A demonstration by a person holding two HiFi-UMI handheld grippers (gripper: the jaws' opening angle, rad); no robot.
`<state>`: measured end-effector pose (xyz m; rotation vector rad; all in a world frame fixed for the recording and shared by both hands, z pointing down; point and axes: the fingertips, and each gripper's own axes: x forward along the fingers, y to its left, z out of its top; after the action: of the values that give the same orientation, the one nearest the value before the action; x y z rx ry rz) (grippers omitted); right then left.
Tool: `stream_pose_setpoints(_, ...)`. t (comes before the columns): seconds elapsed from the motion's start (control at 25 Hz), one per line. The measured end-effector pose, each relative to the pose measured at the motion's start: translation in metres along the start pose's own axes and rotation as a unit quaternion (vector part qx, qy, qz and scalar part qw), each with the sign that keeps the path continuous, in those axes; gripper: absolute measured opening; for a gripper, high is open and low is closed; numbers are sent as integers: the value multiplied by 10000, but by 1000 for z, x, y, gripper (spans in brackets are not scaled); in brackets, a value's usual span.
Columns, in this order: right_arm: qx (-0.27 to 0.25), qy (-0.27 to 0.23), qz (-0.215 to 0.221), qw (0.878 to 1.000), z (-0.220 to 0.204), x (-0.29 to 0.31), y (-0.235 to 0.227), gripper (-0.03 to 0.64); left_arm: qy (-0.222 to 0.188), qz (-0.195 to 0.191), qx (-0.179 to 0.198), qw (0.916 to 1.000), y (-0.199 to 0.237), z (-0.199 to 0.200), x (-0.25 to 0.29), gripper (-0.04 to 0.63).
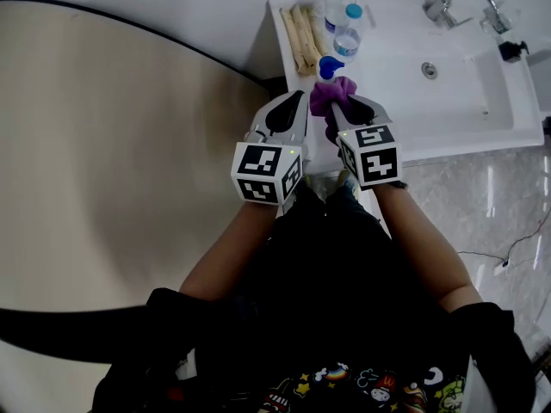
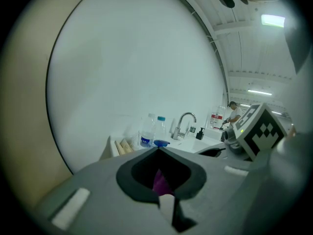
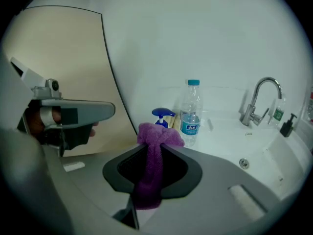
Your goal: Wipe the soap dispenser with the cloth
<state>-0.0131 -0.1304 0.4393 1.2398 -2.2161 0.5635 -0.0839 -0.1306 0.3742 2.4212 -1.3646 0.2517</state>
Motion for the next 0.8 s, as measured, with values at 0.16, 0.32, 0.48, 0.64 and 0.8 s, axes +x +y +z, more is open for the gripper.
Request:
stream_pose_setpoints(0.16, -57, -224, 13, 9997, 16, -6, 0, 97, -40, -23, 2, 10000, 0, 3, 7, 0)
stream_pose_setpoints(0.32, -56, -311, 47, 9995, 26, -4, -1, 97, -45, -29, 7, 10000, 0, 6, 9, 0)
stream_pose_setpoints(0.48, -47, -221, 95, 9997, 21, 8, -4, 97, -38, 2, 2, 10000, 2, 6, 11, 0)
stream_pose_setpoints(0.64, -77, 49, 142, 9999, 1, 23, -6, 97, 9, 65, -5, 10000, 3, 3, 9, 0)
stream_pose_setpoints(0.8, -124, 221, 178, 9995, -13, 28, -7, 97, 41, 108, -33, 9999, 4, -2, 7, 0)
